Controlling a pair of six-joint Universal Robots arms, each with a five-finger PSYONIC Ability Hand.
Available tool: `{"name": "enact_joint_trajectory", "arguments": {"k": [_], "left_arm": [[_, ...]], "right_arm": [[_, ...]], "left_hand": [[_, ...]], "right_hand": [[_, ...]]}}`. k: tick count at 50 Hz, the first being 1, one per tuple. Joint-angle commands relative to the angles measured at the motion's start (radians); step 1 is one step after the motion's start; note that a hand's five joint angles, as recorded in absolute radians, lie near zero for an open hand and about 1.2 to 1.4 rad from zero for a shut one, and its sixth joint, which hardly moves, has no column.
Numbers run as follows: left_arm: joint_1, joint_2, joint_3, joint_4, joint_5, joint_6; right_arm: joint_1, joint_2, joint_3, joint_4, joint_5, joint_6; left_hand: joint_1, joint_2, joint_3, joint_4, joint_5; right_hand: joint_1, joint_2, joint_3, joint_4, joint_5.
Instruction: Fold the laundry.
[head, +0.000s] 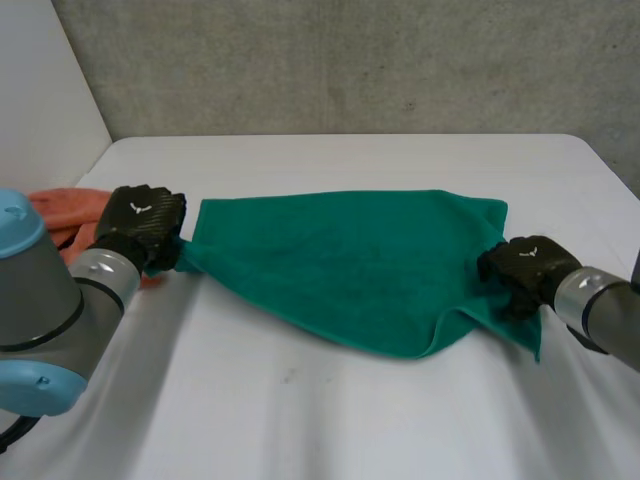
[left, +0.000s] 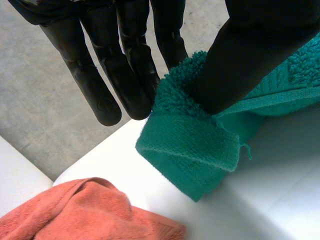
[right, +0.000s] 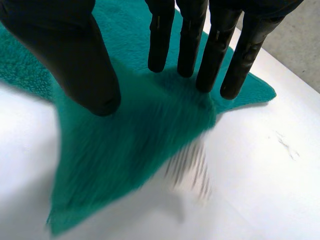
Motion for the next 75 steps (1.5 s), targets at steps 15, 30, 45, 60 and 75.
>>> {"name": "enact_joint_trajectory", "arguments": {"k": [15, 30, 45, 60, 75], "left_arm": [[0.02, 0.006, 0.008, 0.0, 0.002, -0.002], [0.015, 0.023, 0.056, -0.009, -0.001, -0.002], [0.02, 0.021, 0.082, -0.012, -0.003, -0.004], [0.023, 0.095, 0.038, -0.062, -0.003, -0.004], [0.05, 0.316, -0.07, -0.567, 0.08, 0.05]], "right_arm": [[0.006, -0.111, 0.307, -0.238, -0.012, 0.055], [0.029, -0.114, 0.376, -0.243, -0.003, 0.091], [0.012, -0.074, 0.377, -0.37, 0.04, 0.043], [-0.077, -0.236, 0.269, -0.211, 0.051, -0.037], [-0.154, -0.429, -0.052, 0.447, -0.007, -0.219]], "left_hand": [[0.261, 0.201, 0.205, 0.197, 0.259], [0.261, 0.201, 0.205, 0.197, 0.259], [0.261, 0.201, 0.205, 0.197, 0.259], [0.261, 0.201, 0.205, 0.197, 0.259], [0.261, 0.201, 0.205, 0.197, 0.259]], "right_hand": [[0.058, 0.001, -0.001, 0.001, -0.47], [0.005, -0.052, -0.054, -0.052, -0.523], [0.116, 0.059, 0.057, 0.059, -0.412], [0.956, 0.899, 0.896, 0.898, 0.427], [0.956, 0.899, 0.896, 0.898, 0.427]]}}
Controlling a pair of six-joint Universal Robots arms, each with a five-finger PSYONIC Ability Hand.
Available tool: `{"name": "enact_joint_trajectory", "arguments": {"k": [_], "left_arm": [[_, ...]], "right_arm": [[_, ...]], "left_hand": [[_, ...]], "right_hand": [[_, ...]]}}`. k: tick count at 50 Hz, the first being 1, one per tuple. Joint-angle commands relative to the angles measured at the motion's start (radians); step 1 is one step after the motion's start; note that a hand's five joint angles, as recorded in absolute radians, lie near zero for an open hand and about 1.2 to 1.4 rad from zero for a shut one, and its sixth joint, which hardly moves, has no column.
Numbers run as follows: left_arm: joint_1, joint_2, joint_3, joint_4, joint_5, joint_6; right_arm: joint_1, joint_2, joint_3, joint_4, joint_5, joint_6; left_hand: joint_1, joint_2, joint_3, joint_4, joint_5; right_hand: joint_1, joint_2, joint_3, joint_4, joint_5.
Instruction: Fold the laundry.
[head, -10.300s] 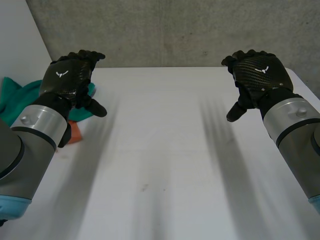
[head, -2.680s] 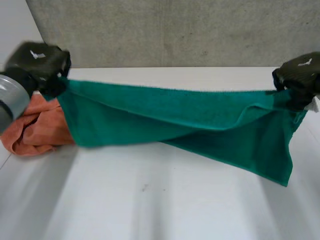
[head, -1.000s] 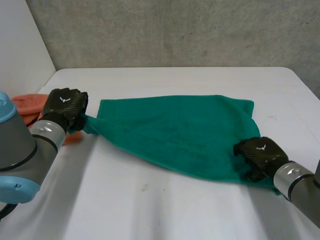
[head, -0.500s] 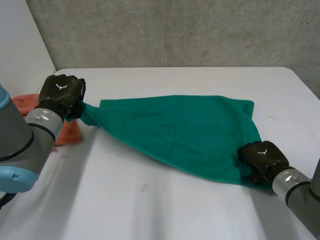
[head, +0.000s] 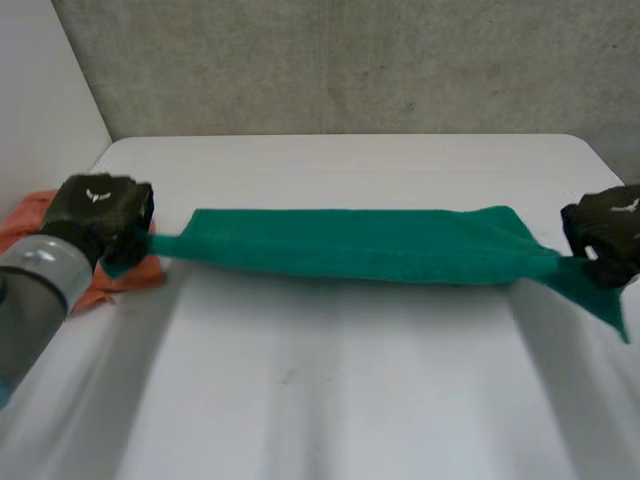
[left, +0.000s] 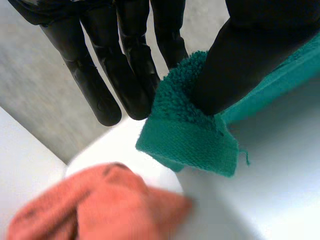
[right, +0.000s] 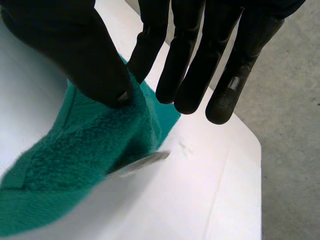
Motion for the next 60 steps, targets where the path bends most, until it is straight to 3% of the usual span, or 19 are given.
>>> {"name": "enact_joint_trajectory", "arguments": {"k": [1, 9, 17, 21, 30, 43, 44, 45, 46, 50, 55, 60], "left_arm": [[0.004, 0.083, -0.075, -0.253, 0.08, 0.042], [0.007, 0.067, -0.13, -0.228, 0.108, 0.107], [-0.006, -0.14, -0.012, -0.043, 0.091, 0.104], [-0.012, -0.253, 0.094, 0.016, 0.059, 0.087], [-0.053, -0.531, 0.399, 0.054, -0.115, 0.024], [-0.095, -0.747, 0.638, 0.074, -0.133, 0.028], [-0.093, -0.755, 0.649, 0.077, -0.133, 0.028], [-0.092, -0.764, 0.664, 0.085, -0.139, 0.028], [-0.091, -0.766, 0.67, 0.086, -0.144, 0.028], [-0.087, -0.758, 0.678, 0.095, -0.187, 0.031], [-0.093, -0.738, 0.655, 0.091, -0.199, 0.03], [-0.095, -0.658, 0.562, 0.089, -0.17, 0.03]], "right_arm": [[-0.016, -0.028, -0.091, 0.259, -0.022, -0.148], [-0.01, 0.073, -0.065, 0.32, -0.008, -0.281], [0.005, 0.315, -0.186, 0.174, 0.013, -0.177], [0.048, 0.421, -0.276, 0.103, 0.041, -0.128], [0.139, 0.627, -0.476, -0.061, 0.099, -0.103], [0.191, 0.885, -0.754, -0.167, 0.193, -0.113], [0.195, 0.903, -0.77, -0.172, 0.2, -0.111], [0.197, 0.911, -0.778, -0.176, 0.203, -0.108], [0.197, 0.916, -0.786, -0.181, 0.211, -0.107], [0.192, 0.9, -0.806, -0.236, 0.237, -0.088], [0.186, 0.804, -0.792, -0.236, 0.233, -0.012], [0.174, 0.698, -0.751, -0.11, 0.197, 0.048]], "left_hand": [[0.261, 0.201, 0.205, 0.197, 0.259], [0.261, 0.201, 0.205, 0.197, 0.259], [0.261, 0.201, 0.205, 0.197, 0.259], [0.261, 0.201, 0.205, 0.197, 0.259], [0.261, 0.201, 0.205, 0.197, 0.259], [0.261, 0.201, 0.205, 0.197, 0.259], [0.11, 0.05, 0.054, 0.047, 0.108], [-0.281, -0.341, -0.337, -0.344, -0.283], [-0.503, -0.563, -0.559, -0.566, -0.505], [-0.89, -0.949, -0.945, -0.953, -0.891], [-0.925, -0.985, -0.981, -0.988, -0.927], [-0.925, -0.985, -0.981, -0.988, -0.927]], "right_hand": [[0.43, 0.222, 0.217, 0.209, 0.232], [0.43, 0.222, 0.217, 0.209, 0.232], [0.43, 0.222, 0.217, 0.209, 0.232], [0.43, 0.222, 0.217, 0.209, 0.232], [0.43, 0.222, 0.217, 0.209, 0.232], [0.428, 0.22, 0.215, 0.207, 0.23], [-0.095, -0.303, -0.309, -0.316, -0.293], [-0.412, -0.619, -0.625, -0.633, -0.61], [-0.755, -0.962, -0.968, -0.976, -0.953], [-0.792, -1.0, -1.005, -1.013, -0.99], [-0.792, -1.0, -1.005, -1.013, -0.99], [-0.792, -1.0, -1.005, -1.013, -0.99]]}}
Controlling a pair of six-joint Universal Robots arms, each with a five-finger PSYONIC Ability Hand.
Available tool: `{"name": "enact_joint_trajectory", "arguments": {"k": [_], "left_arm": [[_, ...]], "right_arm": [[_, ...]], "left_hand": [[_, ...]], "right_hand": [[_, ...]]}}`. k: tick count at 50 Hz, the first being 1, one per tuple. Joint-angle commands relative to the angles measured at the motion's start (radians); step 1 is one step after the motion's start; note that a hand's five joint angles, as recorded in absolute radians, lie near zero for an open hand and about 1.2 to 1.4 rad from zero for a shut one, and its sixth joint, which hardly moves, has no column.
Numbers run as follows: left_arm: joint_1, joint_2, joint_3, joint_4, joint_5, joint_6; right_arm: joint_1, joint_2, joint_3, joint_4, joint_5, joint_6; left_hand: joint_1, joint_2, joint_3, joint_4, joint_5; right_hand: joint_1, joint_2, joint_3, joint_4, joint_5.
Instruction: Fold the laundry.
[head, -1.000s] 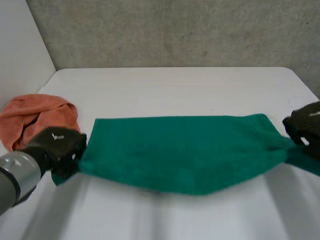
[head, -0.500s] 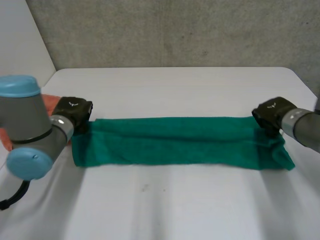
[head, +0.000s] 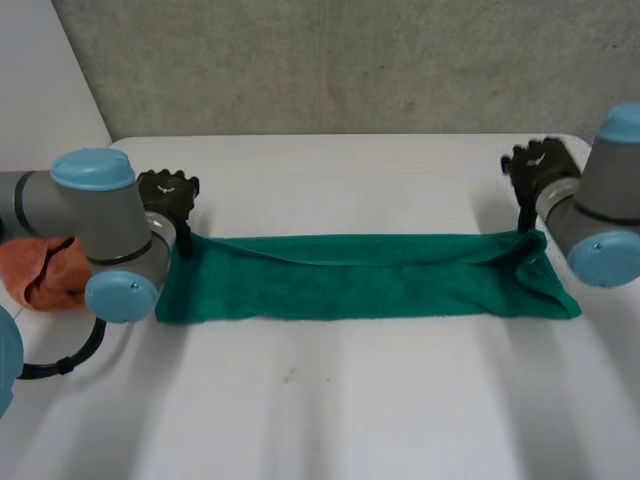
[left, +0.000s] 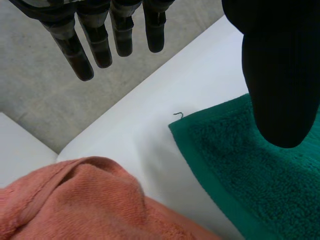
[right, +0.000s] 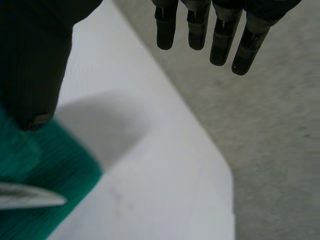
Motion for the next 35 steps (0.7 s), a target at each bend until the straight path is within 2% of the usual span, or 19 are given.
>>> {"name": "enact_joint_trajectory", "arguments": {"k": [1, 6, 14, 21, 28, 35], "left_arm": [[-0.003, 0.101, -0.119, -0.004, 0.033, 0.002], [-0.006, 0.125, -0.182, -0.002, 0.11, 0.023], [0.012, 0.075, -0.17, 0.008, 0.127, 0.14], [0.024, -0.003, -0.112, 0.053, 0.131, 0.18], [0.037, -0.059, -0.051, 0.09, 0.159, 0.181], [0.049, -0.122, 0.017, 0.087, 0.206, 0.184]], "right_arm": [[-0.017, -0.156, 0.057, 0.147, -0.044, 0.089], [-0.02, -0.181, 0.086, 0.282, -0.071, 0.092], [-0.011, -0.161, 0.116, 0.336, -0.074, 0.08], [-0.006, -0.089, 0.109, 0.266, -0.068, 0.074], [-0.004, -0.012, 0.082, 0.134, -0.056, -0.004], [-0.004, 0.113, -0.051, 0.105, -0.005, -0.086]], "left_hand": [[-0.023, -0.018, -0.024, -0.015, -0.016], [-0.014, -0.009, -0.015, -0.006, -0.008], [0.006, 0.011, 0.006, 0.014, 0.013], [0.047, 0.052, 0.047, 0.055, 0.054], [0.086, 0.091, 0.085, 0.093, 0.092], [0.171, 0.176, 0.17, 0.178, 0.177]], "right_hand": [[-0.026, -0.039, -0.037, -0.056, -0.064], [-0.026, -0.039, -0.037, -0.056, -0.064], [-0.026, -0.039, -0.037, -0.056, -0.064], [0.058, 0.045, 0.047, 0.028, 0.019], [0.149, 0.136, 0.138, 0.119, 0.11], [0.255, 0.241, 0.244, 0.224, 0.216]]}}
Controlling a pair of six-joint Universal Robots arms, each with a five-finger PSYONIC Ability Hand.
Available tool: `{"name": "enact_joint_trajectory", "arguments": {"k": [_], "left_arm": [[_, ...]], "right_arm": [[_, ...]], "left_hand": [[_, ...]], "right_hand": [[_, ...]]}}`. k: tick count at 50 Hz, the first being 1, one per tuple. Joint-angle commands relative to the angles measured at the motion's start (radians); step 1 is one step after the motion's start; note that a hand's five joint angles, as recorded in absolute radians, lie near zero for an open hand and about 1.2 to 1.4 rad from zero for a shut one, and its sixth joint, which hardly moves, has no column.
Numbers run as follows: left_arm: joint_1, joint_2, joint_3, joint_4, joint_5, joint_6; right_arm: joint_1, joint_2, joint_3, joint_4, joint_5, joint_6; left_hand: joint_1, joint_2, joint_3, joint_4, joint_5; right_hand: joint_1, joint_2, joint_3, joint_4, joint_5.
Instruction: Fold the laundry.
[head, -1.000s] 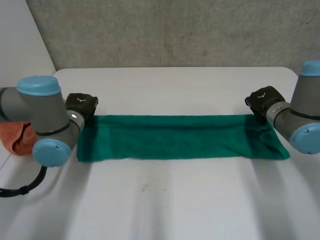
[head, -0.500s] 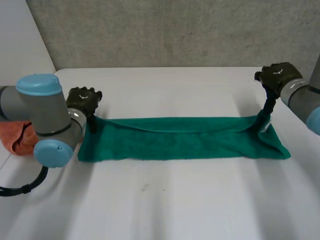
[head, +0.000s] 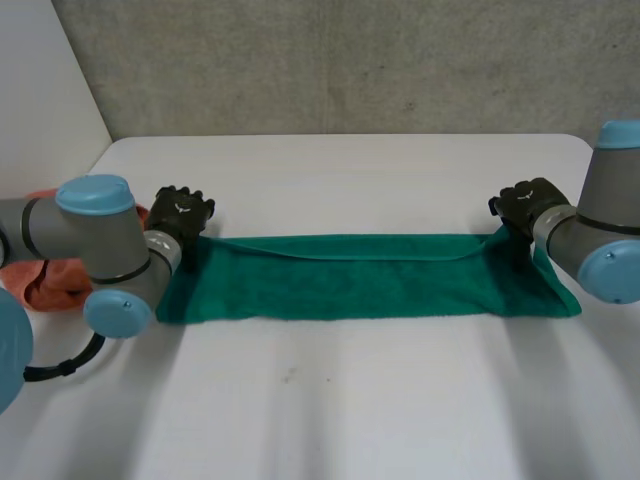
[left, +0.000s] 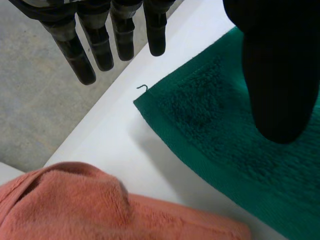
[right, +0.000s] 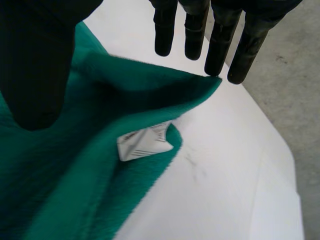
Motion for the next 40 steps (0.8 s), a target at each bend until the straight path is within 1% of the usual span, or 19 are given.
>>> {"name": "enact_joint_trajectory", "arguments": {"k": [1, 3, 4, 5, 6, 7, 8, 10, 11, 13, 20, 23, 25, 26, 28, 32, 33, 37, 40], "left_arm": [[0.011, -0.067, 0.073, 0.0, 0.044, 0.001], [0.013, -0.09, 0.099, -0.002, 0.044, 0.001], [0.014, -0.097, 0.11, -0.002, 0.044, 0.001], [0.017, -0.103, 0.121, -0.002, 0.044, 0.001], [0.02, -0.113, 0.13, -0.005, 0.045, 0.001], [0.028, -0.125, 0.148, -0.011, 0.045, 0.001], [0.033, -0.13, 0.156, -0.013, 0.045, 0.001], [0.036, -0.139, 0.168, -0.014, 0.047, 0.001], [0.037, -0.146, 0.176, -0.014, 0.047, 0.003], [0.037, -0.151, 0.185, -0.011, 0.047, 0.003], [0.034, -0.146, 0.25, -0.007, 0.038, 0.001], [0.022, -0.116, 0.256, -0.007, 0.03, -0.002], [0.027, -0.062, 0.25, -0.007, 0.028, -0.002], [0.031, 0.009, 0.241, -0.005, 0.028, -0.011], [0.034, 0.08, 0.233, -0.004, 0.028, -0.017], [0.04, 0.22, 0.256, 0.044, 0.028, -0.061], [0.043, 0.243, 0.268, 0.065, 0.027, -0.075], [0.05, 0.347, 0.323, 0.153, -0.022, -0.137], [0.044, 0.419, 0.317, 0.197, -0.079, -0.178]], "right_arm": [[0.0, 0.126, -0.136, -0.033, 0.047, -0.087], [0.0, 0.165, -0.18, -0.033, 0.053, -0.112], [0.0, 0.175, -0.193, -0.031, 0.053, -0.123], [-0.001, 0.185, -0.203, -0.03, 0.055, -0.132], [-0.001, 0.197, -0.22, -0.03, 0.056, -0.149], [-0.001, 0.198, -0.225, -0.03, 0.055, -0.153], [-0.001, 0.198, -0.225, -0.031, 0.053, -0.158], [-0.001, 0.191, -0.225, -0.034, 0.051, -0.154], [-0.001, 0.186, -0.228, -0.036, 0.05, -0.149], [-0.001, 0.174, -0.228, -0.039, 0.05, -0.143], [-0.001, 0.08, -0.225, -0.083, 0.051, -0.088], [-0.011, 0.01, -0.22, -0.095, 0.051, -0.02], [-0.012, -0.06, -0.211, -0.099, 0.048, 0.05], [-0.014, -0.087, -0.21, -0.1, 0.047, 0.072], [-0.014, -0.131, -0.214, -0.108, 0.044, 0.112], [-0.017, -0.214, -0.265, -0.178, 0.042, 0.179], [-0.018, -0.235, -0.301, -0.231, 0.041, 0.196], [-0.017, -0.263, -0.363, -0.341, 0.05, 0.218], [-0.017, -0.277, -0.348, -0.388, 0.047, 0.241]], "left_hand": [[0.137, 0.137, 0.142, 0.137, 0.135], [0.207, 0.207, 0.212, 0.207, 0.205], [0.248, 0.248, 0.253, 0.248, 0.246], [0.298, 0.298, 0.303, 0.298, 0.296], [0.357, 0.357, 0.361, 0.357, 0.354], [0.532, 0.532, 0.536, 0.532, 0.529], [0.638, 0.638, 0.643, 0.638, 0.636], [0.806, 0.806, 0.811, 0.806, 0.803], [0.96, 0.961, 0.965, 0.96, 0.958], [1.114, 1.114, 1.119, 1.114, 1.111], [1.12, 1.12, 1.125, 1.12, 1.118], [1.12, 1.12, 1.125, 1.12, 1.118], [1.12, 1.12, 1.125, 1.12, 1.118], [1.12, 1.12, 1.125, 1.12, 1.118], [1.12, 1.12, 1.125, 1.12, 1.118], [1.12, 1.12, 1.125, 1.12, 1.118], [1.12, 1.12, 1.125, 1.12, 1.118], [1.12, 1.12, 1.125, 1.12, 1.118], [1.12, 1.12, 1.125, 1.12, 1.118]], "right_hand": [[0.188, 0.144, 0.14, 0.14, 0.143], [0.247, 0.202, 0.198, 0.198, 0.202], [0.331, 0.287, 0.283, 0.283, 0.286], [0.466, 0.421, 0.417, 0.418, 0.421], [0.807, 0.763, 0.759, 0.759, 0.762], [0.988, 0.943, 0.939, 0.94, 0.943], [1.128, 1.084, 1.08, 1.08, 1.083], [1.13, 1.085, 1.081, 1.081, 1.085], [1.13, 1.085, 1.081, 1.081, 1.085], [1.13, 1.085, 1.081, 1.081, 1.085], [1.13, 1.085, 1.081, 1.081, 1.085], [1.13, 1.085, 1.081, 1.081, 1.085], [1.13, 1.085, 1.081, 1.081, 1.085], [1.13, 1.085, 1.081, 1.081, 1.085], [1.13, 1.085, 1.081, 1.081, 1.085], [1.13, 1.085, 1.081, 1.081, 1.085], [1.13, 1.085, 1.081, 1.081, 1.085], [1.13, 1.085, 1.081, 1.081, 1.085], [1.13, 1.085, 1.081, 1.081, 1.085]]}}
